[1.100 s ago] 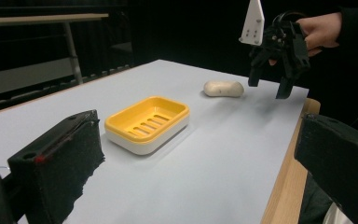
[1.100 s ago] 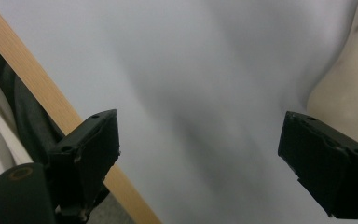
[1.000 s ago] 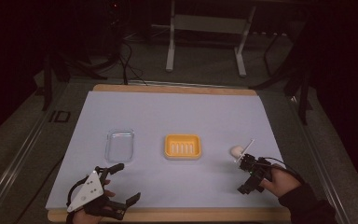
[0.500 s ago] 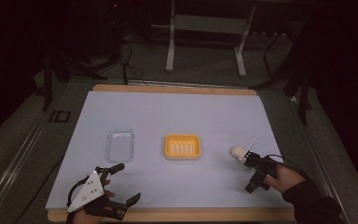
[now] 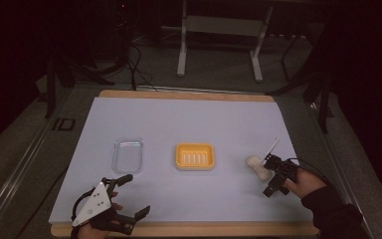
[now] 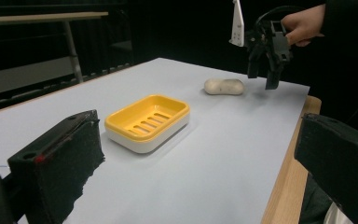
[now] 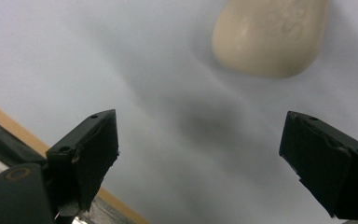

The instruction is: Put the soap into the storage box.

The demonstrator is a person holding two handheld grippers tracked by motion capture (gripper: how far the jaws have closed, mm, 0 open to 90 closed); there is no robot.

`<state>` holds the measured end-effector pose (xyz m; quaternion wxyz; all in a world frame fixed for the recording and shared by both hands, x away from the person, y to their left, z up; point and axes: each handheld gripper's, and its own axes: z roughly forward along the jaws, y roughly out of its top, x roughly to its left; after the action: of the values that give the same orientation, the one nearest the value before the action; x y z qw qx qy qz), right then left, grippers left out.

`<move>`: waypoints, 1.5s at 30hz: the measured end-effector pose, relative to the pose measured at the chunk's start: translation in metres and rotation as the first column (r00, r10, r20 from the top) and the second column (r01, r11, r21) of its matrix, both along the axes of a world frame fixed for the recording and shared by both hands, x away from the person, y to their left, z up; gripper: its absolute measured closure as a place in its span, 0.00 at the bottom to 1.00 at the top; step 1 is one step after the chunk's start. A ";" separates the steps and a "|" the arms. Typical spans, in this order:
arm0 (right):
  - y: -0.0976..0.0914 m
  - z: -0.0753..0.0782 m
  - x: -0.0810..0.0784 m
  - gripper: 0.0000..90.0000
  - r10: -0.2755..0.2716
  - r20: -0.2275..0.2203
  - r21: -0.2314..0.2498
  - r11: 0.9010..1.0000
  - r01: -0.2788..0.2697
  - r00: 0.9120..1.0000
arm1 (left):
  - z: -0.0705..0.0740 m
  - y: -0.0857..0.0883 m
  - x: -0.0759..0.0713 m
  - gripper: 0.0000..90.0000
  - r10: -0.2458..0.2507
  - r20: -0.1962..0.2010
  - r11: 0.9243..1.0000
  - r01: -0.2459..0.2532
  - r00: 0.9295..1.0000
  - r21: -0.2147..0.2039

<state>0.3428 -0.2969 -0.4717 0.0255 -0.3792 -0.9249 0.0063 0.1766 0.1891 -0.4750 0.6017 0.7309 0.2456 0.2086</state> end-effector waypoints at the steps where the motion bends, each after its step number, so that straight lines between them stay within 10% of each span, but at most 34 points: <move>1: 0.000 0.000 0.001 0.13 0.002 0.007 0.002 1.000 -0.002 1.000 | 0.000 0.000 0.000 0.01 0.000 0.000 1.000 0.000 1.000 0.000; 20: 0.000 0.008 0.017 0.13 -0.038 0.155 0.186 0.982 0.009 0.987 | 0.000 0.000 0.000 0.01 -0.005 -0.001 1.000 0.005 1.000 -0.001; 27: -0.003 0.010 0.023 0.15 -0.080 0.231 0.268 0.963 0.015 0.970 | 0.000 0.000 0.000 0.01 -0.007 -0.001 1.000 0.007 1.000 -0.001; 45: -0.003 -0.009 0.040 0.25 -0.086 0.253 0.253 0.967 0.020 0.964 | 0.000 0.000 0.000 0.01 -0.008 -0.003 1.000 0.008 1.000 -0.003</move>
<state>0.3831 -0.2995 -0.4812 -0.0496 -0.3953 -0.9031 -0.1604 0.1766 0.1893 -0.4753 0.6032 0.7312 0.2440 0.2049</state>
